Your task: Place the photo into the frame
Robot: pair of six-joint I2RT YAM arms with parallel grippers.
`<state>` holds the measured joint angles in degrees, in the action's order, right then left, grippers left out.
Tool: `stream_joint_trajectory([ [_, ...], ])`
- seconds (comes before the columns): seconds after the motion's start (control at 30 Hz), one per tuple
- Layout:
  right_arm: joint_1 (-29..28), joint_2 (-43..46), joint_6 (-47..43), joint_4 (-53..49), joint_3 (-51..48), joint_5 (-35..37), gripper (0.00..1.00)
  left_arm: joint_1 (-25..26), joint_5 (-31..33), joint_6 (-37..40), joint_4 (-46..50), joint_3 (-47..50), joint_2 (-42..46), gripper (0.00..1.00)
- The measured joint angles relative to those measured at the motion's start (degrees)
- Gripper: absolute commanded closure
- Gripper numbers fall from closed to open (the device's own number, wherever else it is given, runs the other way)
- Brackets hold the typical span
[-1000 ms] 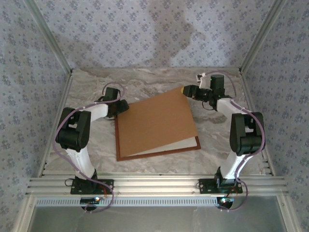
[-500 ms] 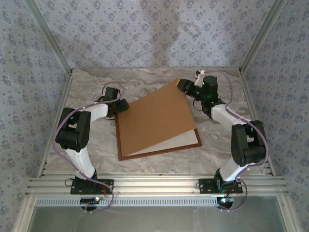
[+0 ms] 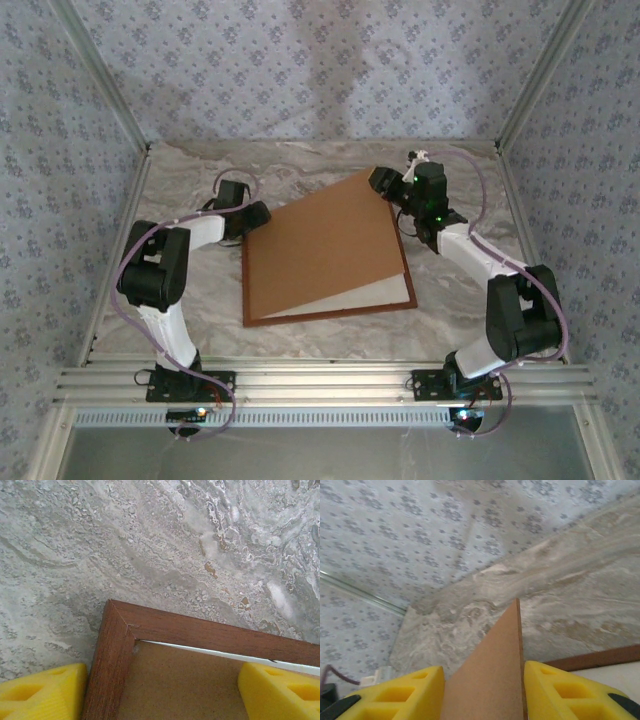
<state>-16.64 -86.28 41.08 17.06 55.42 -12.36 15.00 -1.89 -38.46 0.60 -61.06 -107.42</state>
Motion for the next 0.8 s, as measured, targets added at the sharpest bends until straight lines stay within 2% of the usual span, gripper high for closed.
stream_joint_trajectory([
  [0.2, 1.68, -1.44, -1.42, -3.17, -0.55, -0.72, 0.54, 0.0, 0.0, 0.5, -0.39, 0.24, 0.0, 0.2],
  [0.5, 6.54, -7.61, -0.85, -2.71, -4.52, -6.95, 0.58, 0.0, 0.0, 1.55, -0.46, 0.39, 0.0, 0.2],
  [0.8, 10.01, -8.31, 0.96, 7.93, -7.67, -17.31, 0.57, 0.0, 0.0, 1.6, -0.48, 0.44, 0.0, 0.21],
])
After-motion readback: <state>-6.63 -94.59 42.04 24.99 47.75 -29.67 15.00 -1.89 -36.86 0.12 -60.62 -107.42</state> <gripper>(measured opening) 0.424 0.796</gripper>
